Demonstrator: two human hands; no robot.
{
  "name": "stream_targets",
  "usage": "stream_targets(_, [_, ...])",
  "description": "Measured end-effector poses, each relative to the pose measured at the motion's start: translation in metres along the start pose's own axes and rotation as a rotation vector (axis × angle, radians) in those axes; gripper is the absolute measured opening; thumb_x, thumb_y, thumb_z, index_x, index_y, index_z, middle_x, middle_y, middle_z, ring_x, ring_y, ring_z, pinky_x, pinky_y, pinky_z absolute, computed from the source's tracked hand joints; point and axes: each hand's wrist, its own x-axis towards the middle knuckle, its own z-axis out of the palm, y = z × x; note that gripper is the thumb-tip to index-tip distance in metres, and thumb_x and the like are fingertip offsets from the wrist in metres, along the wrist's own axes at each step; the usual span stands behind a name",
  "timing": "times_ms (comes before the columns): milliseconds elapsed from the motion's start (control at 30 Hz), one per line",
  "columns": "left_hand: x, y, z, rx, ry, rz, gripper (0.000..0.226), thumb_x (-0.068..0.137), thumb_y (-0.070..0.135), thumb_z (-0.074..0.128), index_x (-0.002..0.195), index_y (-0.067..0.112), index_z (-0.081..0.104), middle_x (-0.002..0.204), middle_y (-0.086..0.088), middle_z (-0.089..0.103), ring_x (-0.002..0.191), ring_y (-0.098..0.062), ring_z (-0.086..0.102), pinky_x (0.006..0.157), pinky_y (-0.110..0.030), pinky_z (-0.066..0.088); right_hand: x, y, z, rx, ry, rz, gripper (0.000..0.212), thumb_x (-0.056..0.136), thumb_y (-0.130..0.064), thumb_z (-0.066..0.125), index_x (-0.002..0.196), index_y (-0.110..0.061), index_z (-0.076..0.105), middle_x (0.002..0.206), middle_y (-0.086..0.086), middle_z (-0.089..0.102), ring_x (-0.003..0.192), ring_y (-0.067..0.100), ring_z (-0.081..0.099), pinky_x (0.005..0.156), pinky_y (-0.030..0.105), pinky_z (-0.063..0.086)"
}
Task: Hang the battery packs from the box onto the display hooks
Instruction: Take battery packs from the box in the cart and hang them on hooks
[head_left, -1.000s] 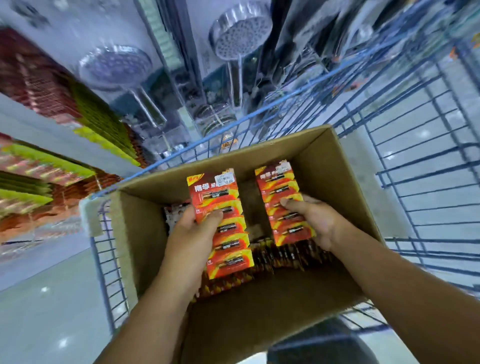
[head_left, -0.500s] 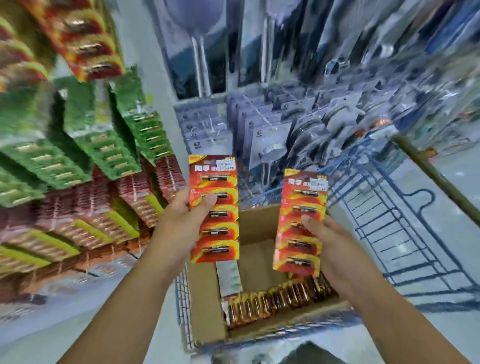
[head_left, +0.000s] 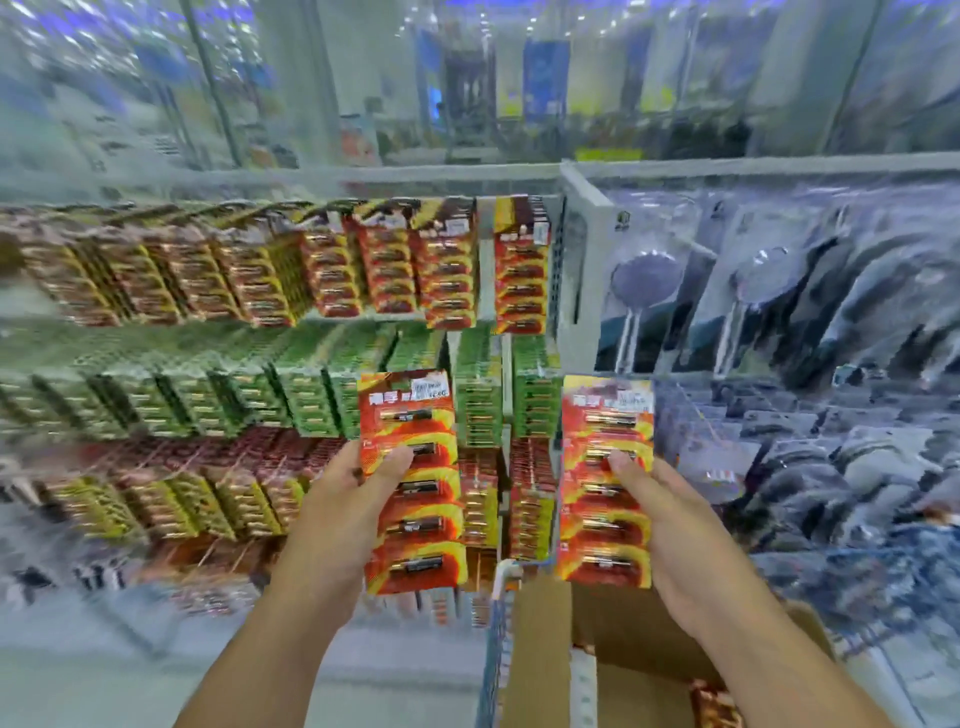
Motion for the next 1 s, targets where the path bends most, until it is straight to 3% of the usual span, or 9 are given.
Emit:
stream_targets(100, [0.004, 0.017, -0.032, -0.028, 0.056, 0.019, 0.021, 0.1, 0.031, 0.065, 0.119, 0.022, 0.069, 0.102, -0.013, 0.08, 0.089, -0.037, 0.078, 0.076, -0.054, 0.065, 0.008, -0.005, 0.049, -0.03, -0.049, 0.004, 0.029, 0.098, -0.038, 0.065, 0.122, -0.022, 0.071, 0.109, 0.014, 0.079, 0.098, 0.038, 0.077, 0.093, 0.06, 0.059])
stream_targets(200, [0.021, 0.033, -0.063, -0.04, 0.09, 0.025, 0.022, 0.1, 0.033, 0.065, 0.118, 0.023, 0.07, 0.102, -0.014, 0.08, 0.089, -0.039, 0.078, 0.08, -0.062, 0.062, 0.021, -0.006, 0.098, -0.063, -0.086, -0.001, 0.029, 0.1, -0.041, 0.064, 0.121, -0.024, 0.071, 0.108, 0.01, 0.08, 0.096, 0.034, 0.078, 0.09, 0.056, 0.06])
stream_targets(433, [0.101, 0.072, -0.125, -0.022, 0.083, 0.046, 0.018, 0.101, 0.036, 0.064, 0.116, 0.027, 0.069, 0.098, -0.006, 0.081, 0.083, -0.03, 0.079, 0.065, -0.041, 0.064, 0.07, -0.014, 0.215, -0.109, -0.101, 0.003, 0.026, 0.101, -0.04, 0.063, 0.118, -0.024, 0.073, 0.103, 0.007, 0.081, 0.091, 0.03, 0.079, 0.082, 0.047, 0.062])
stream_targets(567, [0.159, 0.096, -0.147, -0.008, 0.015, 0.056, 0.02, 0.099, 0.04, 0.065, 0.117, 0.031, 0.067, 0.097, -0.002, 0.082, 0.083, -0.028, 0.08, 0.072, -0.044, 0.065, 0.103, -0.025, 0.272, -0.123, -0.074, -0.002, 0.011, 0.103, -0.039, 0.061, 0.103, -0.031, 0.068, 0.077, -0.015, 0.079, 0.064, 0.004, 0.075, 0.058, 0.027, 0.059])
stream_targets(667, [0.199, 0.105, -0.159, 0.008, -0.047, 0.09, 0.008, 0.1, 0.037, 0.064, 0.107, 0.038, 0.061, 0.075, 0.021, 0.077, 0.063, 0.001, 0.073, 0.049, -0.016, 0.055, 0.123, -0.038, 0.304, -0.122, -0.018, -0.028, 0.012, 0.103, -0.039, 0.06, 0.091, -0.037, 0.06, 0.061, -0.027, 0.069, 0.053, -0.007, 0.066, 0.056, 0.019, 0.051])
stream_targets(800, [0.245, 0.116, -0.161, 0.013, -0.068, 0.06, 0.046, 0.092, 0.05, 0.069, 0.133, 0.029, 0.062, 0.101, 0.01, 0.081, 0.086, -0.014, 0.079, 0.065, -0.031, 0.063, 0.141, -0.051, 0.338, -0.097, 0.061, -0.071, 0.024, 0.104, -0.035, 0.06, 0.081, -0.035, 0.053, 0.056, -0.031, 0.057, 0.047, -0.008, 0.055, 0.058, 0.02, 0.045])
stream_targets(900, [0.272, 0.118, -0.166, -0.01, -0.092, 0.072, 0.013, 0.1, 0.039, 0.064, 0.113, 0.036, 0.064, 0.087, 0.014, 0.08, 0.074, -0.009, 0.078, 0.053, -0.024, 0.059, 0.16, -0.052, 0.348, -0.115, 0.097, -0.096, 0.02, 0.103, -0.038, 0.061, 0.083, -0.037, 0.058, 0.078, -0.027, 0.056, 0.069, -0.007, 0.05, 0.067, 0.027, 0.043])
stream_targets(967, [0.283, 0.12, -0.166, 0.006, -0.119, 0.075, 0.015, 0.101, 0.039, 0.063, 0.115, 0.037, 0.064, 0.088, 0.014, 0.08, 0.076, -0.01, 0.078, 0.057, -0.029, 0.061, 0.172, -0.052, 0.35, -0.112, 0.084, -0.072, 0.009, 0.102, -0.042, 0.061, 0.106, -0.036, 0.066, 0.103, -0.024, 0.061, 0.097, 0.005, 0.062, 0.084, 0.033, 0.05])
stream_targets(1000, [0.288, 0.121, -0.165, -0.004, -0.125, 0.065, 0.02, 0.1, 0.039, 0.063, 0.119, 0.034, 0.065, 0.092, 0.01, 0.081, 0.079, -0.014, 0.079, 0.062, -0.034, 0.063, 0.178, -0.051, 0.351, -0.107, 0.08, -0.06, 0.023, 0.101, -0.044, 0.062, 0.122, -0.033, 0.064, 0.114, -0.021, 0.058, 0.115, 0.013, 0.061, 0.1, 0.04, 0.047])
